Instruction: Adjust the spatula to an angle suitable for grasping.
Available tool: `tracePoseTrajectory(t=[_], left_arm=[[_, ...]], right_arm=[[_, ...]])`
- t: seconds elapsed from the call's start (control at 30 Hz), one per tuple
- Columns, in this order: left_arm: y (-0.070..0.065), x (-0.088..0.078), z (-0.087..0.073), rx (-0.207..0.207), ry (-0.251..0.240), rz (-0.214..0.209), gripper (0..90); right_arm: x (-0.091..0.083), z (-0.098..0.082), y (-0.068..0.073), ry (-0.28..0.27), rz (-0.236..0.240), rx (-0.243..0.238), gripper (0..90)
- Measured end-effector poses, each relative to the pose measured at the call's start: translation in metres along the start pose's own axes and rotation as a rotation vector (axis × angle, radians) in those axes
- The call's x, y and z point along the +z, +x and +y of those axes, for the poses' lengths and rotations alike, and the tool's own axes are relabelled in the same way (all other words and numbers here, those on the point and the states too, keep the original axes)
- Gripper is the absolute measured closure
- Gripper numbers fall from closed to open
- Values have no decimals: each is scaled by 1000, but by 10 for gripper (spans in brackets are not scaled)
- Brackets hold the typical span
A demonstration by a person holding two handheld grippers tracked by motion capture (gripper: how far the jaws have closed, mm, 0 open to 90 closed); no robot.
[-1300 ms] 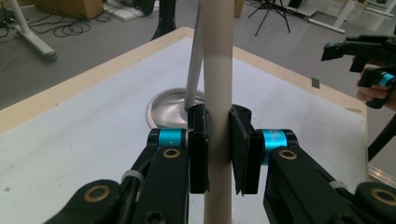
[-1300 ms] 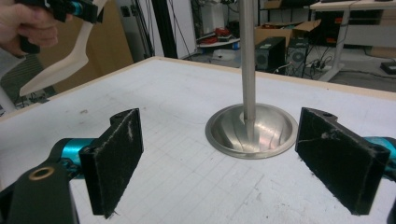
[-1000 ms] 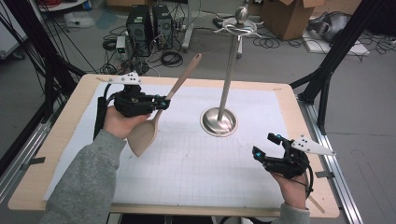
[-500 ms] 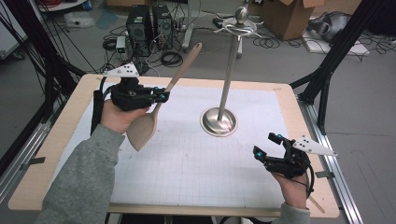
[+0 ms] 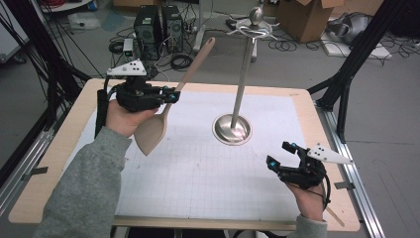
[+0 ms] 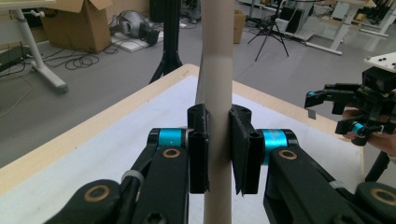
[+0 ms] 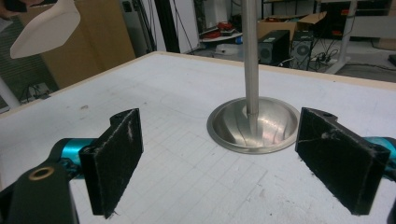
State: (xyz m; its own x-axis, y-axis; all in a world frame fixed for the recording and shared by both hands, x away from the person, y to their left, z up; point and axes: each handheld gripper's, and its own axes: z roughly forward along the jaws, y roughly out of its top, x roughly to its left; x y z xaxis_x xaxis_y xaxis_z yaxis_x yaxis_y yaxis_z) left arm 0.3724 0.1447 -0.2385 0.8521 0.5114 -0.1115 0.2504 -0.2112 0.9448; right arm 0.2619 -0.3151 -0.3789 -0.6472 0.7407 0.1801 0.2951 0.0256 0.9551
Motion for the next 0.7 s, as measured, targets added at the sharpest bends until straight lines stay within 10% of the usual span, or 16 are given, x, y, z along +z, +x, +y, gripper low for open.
tracePoseTrajectory(t=[0.7], left_arm=[[-3, 6, 16, 18, -11, -14, 781]], right_arm=[[-2, -1, -2, -12, -1, -6, 142]])
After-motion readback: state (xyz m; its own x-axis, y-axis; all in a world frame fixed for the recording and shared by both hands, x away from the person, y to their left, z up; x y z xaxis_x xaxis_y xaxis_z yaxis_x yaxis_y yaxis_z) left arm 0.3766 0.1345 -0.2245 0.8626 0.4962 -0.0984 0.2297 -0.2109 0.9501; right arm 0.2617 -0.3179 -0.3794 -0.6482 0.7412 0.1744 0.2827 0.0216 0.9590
